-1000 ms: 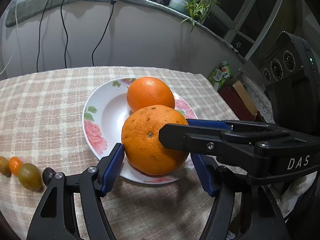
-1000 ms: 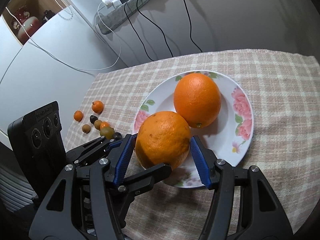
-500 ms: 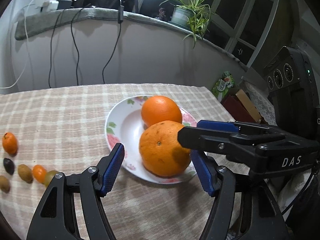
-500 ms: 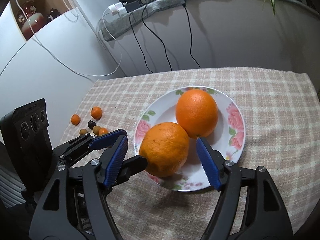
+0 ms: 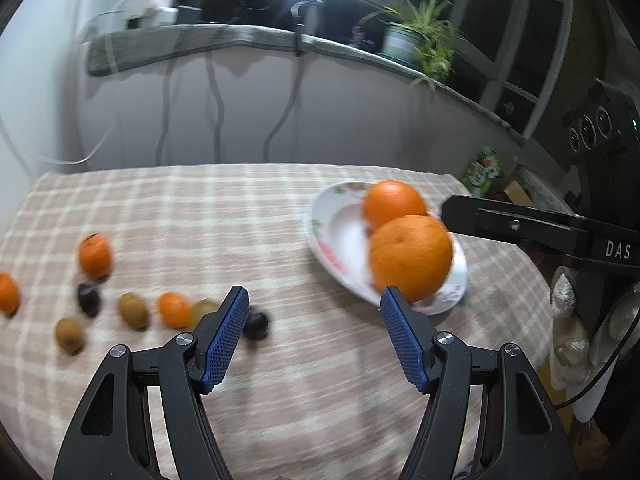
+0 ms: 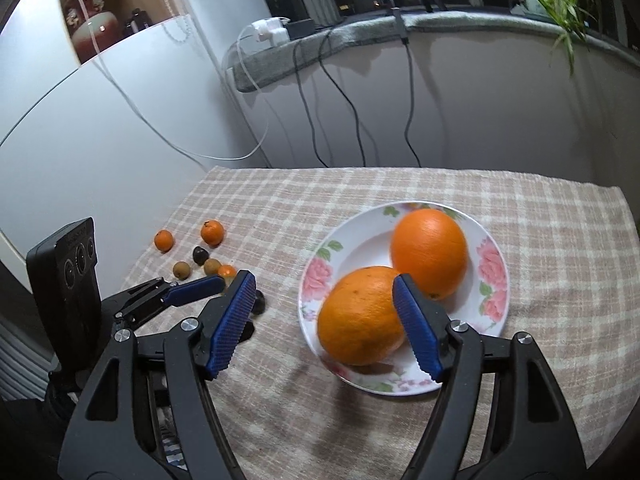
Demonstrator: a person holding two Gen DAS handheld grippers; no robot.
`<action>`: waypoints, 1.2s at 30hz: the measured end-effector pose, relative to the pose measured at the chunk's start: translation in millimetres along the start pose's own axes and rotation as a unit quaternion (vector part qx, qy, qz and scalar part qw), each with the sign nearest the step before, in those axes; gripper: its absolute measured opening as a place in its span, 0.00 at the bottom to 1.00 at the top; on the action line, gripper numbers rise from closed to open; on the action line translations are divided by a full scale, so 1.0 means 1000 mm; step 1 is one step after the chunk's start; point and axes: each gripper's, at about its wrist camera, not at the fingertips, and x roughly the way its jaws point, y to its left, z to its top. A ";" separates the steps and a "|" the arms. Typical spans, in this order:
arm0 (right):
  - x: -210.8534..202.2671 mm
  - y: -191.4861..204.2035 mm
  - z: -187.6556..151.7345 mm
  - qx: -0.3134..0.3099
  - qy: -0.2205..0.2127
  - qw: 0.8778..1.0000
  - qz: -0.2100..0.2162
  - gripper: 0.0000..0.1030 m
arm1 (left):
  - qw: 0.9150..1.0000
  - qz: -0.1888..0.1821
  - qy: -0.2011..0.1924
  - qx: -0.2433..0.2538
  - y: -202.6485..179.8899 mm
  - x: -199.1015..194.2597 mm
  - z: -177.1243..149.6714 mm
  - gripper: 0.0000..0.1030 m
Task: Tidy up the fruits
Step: 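Release the orange beside the first one and withdraw the right gripper, then grasp the brown kiwi with the left gripper while the right gripper grasps the green fruit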
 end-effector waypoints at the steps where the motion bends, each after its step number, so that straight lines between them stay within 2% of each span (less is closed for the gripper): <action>1: 0.002 0.004 0.000 -0.005 0.000 1.000 0.003 0.72 | 1.000 0.004 -0.002 -0.006 0.006 -0.003 -0.002 0.66; 14: 0.033 0.050 -0.004 -0.065 0.025 0.997 0.034 0.72 | 0.995 0.082 -0.019 -0.054 0.069 -0.044 -0.026 0.66; 20: 0.054 0.071 -0.008 -0.095 0.046 0.994 0.042 0.71 | 0.991 0.106 -0.019 -0.080 0.097 -0.054 -0.035 0.61; 24: 0.068 0.083 -0.011 -0.114 0.063 0.990 0.047 0.63 | 0.988 0.119 -0.015 -0.094 0.114 -0.054 -0.039 0.54; 29: 0.090 0.096 -0.015 -0.138 0.085 0.986 0.046 0.58 | 0.987 0.128 -0.002 -0.100 0.131 -0.048 -0.040 0.44; 32: 0.106 0.101 -0.017 -0.150 0.099 0.983 0.039 0.52 | 0.986 0.127 0.004 -0.105 0.138 -0.042 -0.039 0.41; 36: 0.119 0.105 -0.018 -0.163 0.110 0.980 0.031 0.51 | 0.986 0.127 0.010 -0.106 0.144 -0.037 -0.038 0.39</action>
